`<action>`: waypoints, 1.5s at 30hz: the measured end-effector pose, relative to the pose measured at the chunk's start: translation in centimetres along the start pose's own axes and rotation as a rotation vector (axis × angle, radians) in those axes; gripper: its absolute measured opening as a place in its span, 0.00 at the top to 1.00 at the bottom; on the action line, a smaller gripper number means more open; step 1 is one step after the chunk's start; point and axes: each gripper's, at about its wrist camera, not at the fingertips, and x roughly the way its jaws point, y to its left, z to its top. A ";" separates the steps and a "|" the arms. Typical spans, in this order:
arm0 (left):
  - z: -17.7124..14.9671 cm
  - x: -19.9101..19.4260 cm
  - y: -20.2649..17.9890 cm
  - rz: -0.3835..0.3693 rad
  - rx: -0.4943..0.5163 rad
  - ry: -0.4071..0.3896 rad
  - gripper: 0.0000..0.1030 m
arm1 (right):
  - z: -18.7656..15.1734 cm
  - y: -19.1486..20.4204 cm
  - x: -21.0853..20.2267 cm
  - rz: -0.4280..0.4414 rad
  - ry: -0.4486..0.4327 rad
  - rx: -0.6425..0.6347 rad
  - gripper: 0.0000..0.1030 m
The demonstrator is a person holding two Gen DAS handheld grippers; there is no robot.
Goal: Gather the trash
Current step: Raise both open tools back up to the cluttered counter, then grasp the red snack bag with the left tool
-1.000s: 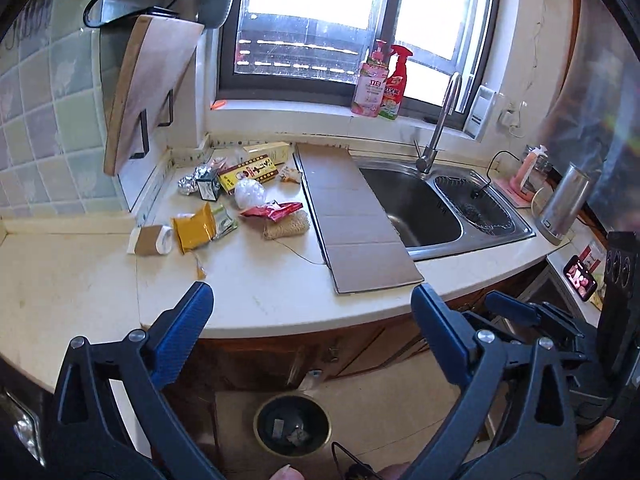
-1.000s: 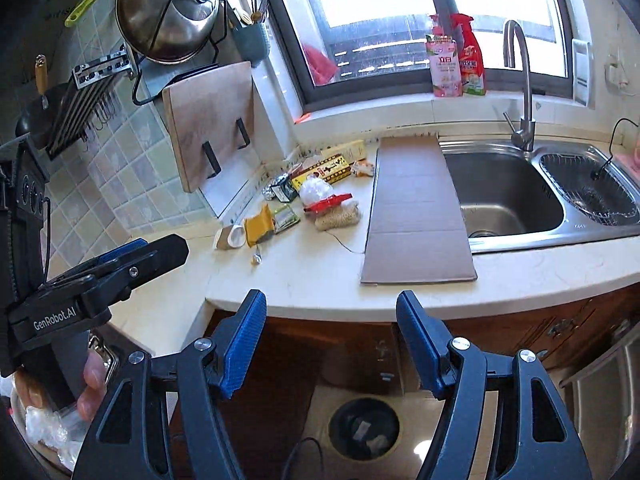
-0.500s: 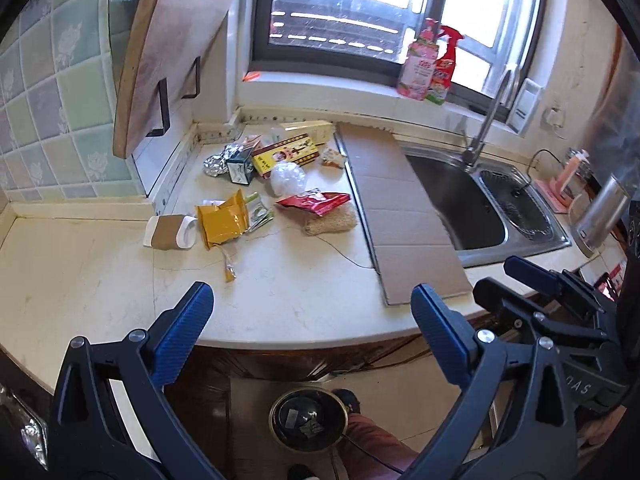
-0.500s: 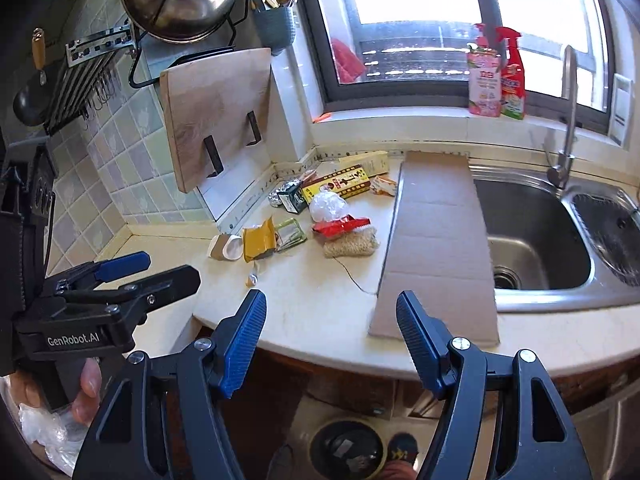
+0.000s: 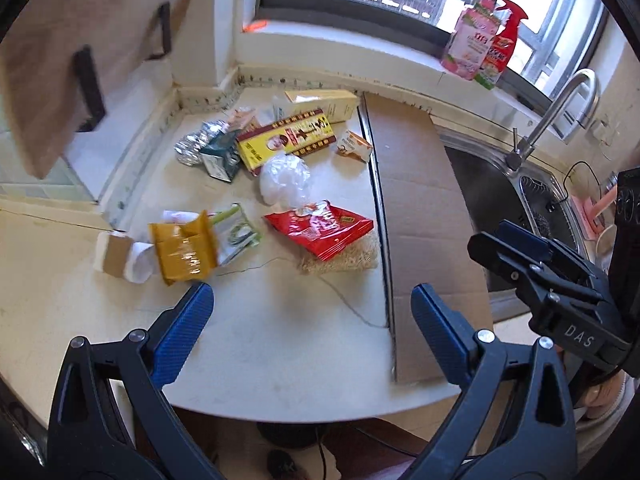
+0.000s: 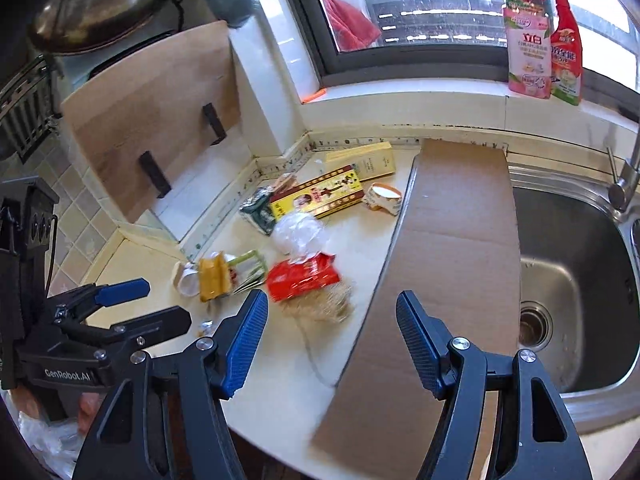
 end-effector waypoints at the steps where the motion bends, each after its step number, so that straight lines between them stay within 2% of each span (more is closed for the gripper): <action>1: 0.7 1.1 -0.2 -0.005 -0.010 0.018 0.05 | 0.9 -1.0 1.2 -0.001 0.013 0.005 0.33; 7: 4.8 8.4 -0.8 0.015 -0.070 0.115 0.05 | 3.4 -5.5 6.0 0.025 0.078 0.032 0.34; 15: 7.8 16.4 0.2 0.092 -0.177 0.248 0.06 | 3.3 -7.9 10.5 0.080 0.156 0.020 0.35; 18: 8.1 18.5 0.6 0.124 -0.197 0.278 0.11 | 3.1 -8.2 12.0 0.103 0.185 0.002 0.38; 21: 7.9 20.0 1.1 0.128 -0.223 0.308 0.22 | 2.6 -7.8 12.7 0.126 0.209 -0.014 0.38; 25: 7.6 20.1 1.4 0.121 -0.240 0.291 0.41 | 2.2 -7.0 13.7 0.168 0.233 -0.046 0.38; 27: 7.5 19.7 1.5 0.113 -0.238 0.273 0.50 | 2.1 -6.5 13.9 0.185 0.241 -0.067 0.38; 28: 7.3 19.3 1.7 0.111 -0.238 0.264 0.58 | 2.0 -6.2 14.1 0.193 0.247 -0.079 0.38; 31: 6.9 18.4 2.2 0.096 -0.251 0.244 0.71 | 1.7 -5.1 14.3 0.218 0.259 -0.110 0.38; 35: 6.2 16.4 2.7 0.078 -0.269 0.222 0.76 | 1.6 -3.8 15.1 0.239 0.281 -0.137 0.38; 45: 3.6 10.1 3.7 0.070 -0.234 0.166 0.77 | 0.7 -1.1 17.8 0.282 0.346 -0.181 0.38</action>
